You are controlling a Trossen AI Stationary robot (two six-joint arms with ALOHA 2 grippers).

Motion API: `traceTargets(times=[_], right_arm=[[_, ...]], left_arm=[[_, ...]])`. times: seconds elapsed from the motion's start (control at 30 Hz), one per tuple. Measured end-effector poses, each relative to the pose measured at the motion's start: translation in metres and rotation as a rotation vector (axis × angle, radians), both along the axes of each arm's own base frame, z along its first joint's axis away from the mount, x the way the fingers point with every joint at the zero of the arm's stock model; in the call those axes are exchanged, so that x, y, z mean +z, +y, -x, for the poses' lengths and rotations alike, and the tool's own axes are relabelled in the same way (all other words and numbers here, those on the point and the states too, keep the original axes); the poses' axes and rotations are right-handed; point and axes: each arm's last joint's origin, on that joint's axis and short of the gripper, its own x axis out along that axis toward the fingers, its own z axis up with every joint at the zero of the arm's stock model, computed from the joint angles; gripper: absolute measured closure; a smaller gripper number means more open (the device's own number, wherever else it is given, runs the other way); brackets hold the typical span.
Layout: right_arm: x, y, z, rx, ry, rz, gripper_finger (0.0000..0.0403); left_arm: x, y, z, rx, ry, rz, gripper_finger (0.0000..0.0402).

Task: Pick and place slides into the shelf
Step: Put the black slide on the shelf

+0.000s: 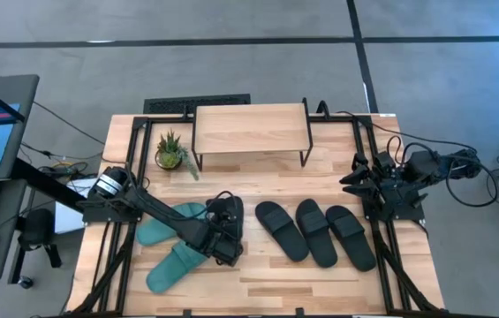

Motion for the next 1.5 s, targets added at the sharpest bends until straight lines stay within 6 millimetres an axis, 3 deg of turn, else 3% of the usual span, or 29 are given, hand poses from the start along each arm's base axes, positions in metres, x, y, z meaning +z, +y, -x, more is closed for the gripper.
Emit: traceTargets(times=[0.27, 0.8, 1.13, 1.5], right_arm=[[0.0, 0.0, 0.0, 0.0, 0.001, 0.008, 0.0278], [-0.002, 0.0, 0.0, 0.0, 0.019, 0.015, 0.0278], [-0.002, 0.0, 0.0, 0.0, 0.019, 0.015, 0.0278], [-0.002, 0.0, 0.0, 0.0, 0.021, 0.016, 0.0278]], left_arm=[[0.019, -0.002, -0.006, 0.005, -0.018, -0.023, 0.0401], [0.105, 0.004, -0.011, -0.01, -0.03, -0.285, 0.0401], [0.13, 0.04, -0.01, 0.054, 0.074, -0.428, 0.0401], [0.16, 0.091, -0.001, 0.117, 0.103, -0.462, 0.0401]])
